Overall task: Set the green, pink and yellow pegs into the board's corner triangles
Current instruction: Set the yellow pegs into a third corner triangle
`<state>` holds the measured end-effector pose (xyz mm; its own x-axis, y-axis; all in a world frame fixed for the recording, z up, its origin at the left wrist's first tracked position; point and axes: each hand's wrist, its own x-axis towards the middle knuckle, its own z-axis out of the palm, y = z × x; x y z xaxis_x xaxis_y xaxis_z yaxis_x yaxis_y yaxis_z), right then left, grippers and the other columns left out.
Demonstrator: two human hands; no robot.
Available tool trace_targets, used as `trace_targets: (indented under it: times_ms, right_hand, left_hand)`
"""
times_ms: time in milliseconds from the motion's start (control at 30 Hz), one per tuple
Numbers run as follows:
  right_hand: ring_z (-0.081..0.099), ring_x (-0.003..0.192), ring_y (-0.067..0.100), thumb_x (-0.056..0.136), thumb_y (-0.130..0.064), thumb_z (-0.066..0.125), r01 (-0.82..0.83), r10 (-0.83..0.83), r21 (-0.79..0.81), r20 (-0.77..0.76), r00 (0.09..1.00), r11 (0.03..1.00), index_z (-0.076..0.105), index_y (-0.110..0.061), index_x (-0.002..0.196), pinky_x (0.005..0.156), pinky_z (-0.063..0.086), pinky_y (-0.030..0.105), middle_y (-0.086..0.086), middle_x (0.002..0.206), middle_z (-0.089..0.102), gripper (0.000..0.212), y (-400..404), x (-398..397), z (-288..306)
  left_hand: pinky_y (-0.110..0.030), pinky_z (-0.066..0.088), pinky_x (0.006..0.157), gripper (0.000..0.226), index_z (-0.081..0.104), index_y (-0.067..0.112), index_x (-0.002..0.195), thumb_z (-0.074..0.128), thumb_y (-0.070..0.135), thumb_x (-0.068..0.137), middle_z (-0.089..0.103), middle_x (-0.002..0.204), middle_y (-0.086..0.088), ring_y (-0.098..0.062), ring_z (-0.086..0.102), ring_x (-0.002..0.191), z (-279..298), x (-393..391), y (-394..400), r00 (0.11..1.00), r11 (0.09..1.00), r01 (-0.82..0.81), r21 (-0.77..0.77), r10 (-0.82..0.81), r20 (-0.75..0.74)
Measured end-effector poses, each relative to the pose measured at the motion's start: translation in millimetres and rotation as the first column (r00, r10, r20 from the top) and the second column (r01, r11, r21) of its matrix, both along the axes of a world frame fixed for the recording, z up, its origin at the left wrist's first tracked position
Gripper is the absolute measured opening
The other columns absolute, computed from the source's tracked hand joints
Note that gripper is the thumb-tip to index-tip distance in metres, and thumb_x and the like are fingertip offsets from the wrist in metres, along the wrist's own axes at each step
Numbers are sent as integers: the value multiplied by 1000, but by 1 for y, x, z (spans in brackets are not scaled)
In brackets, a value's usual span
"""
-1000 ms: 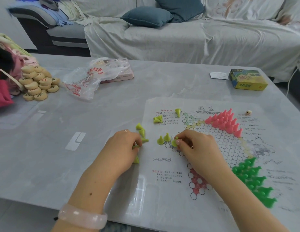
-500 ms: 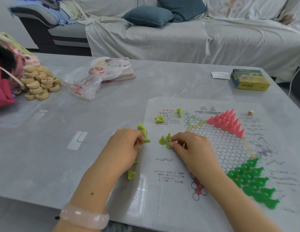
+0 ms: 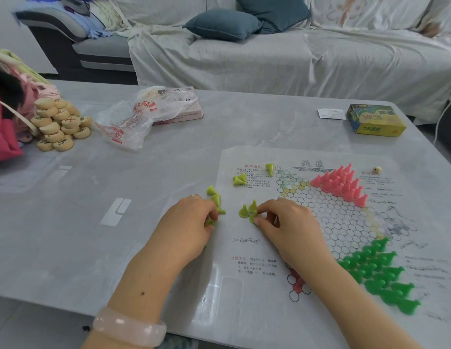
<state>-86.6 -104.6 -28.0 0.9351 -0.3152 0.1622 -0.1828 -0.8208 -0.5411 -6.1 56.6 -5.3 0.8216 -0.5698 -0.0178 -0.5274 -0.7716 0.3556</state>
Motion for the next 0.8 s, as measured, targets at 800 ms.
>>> trace_targets:
  times_ms: [800]
  right_hand:
    - [45, 48, 3, 85, -24, 59, -141, 31, 693, 169, 985, 707, 70, -27, 79, 51, 39, 18, -7, 56, 60, 13, 18, -2, 28]
  left_hand:
    - [-15, 52, 54, 14, 66, 4, 93, 54, 5, 86, 67, 71, -5, -9, 63, 56, 30, -15, -17, 667, 448, -551, -704, -271, -694]
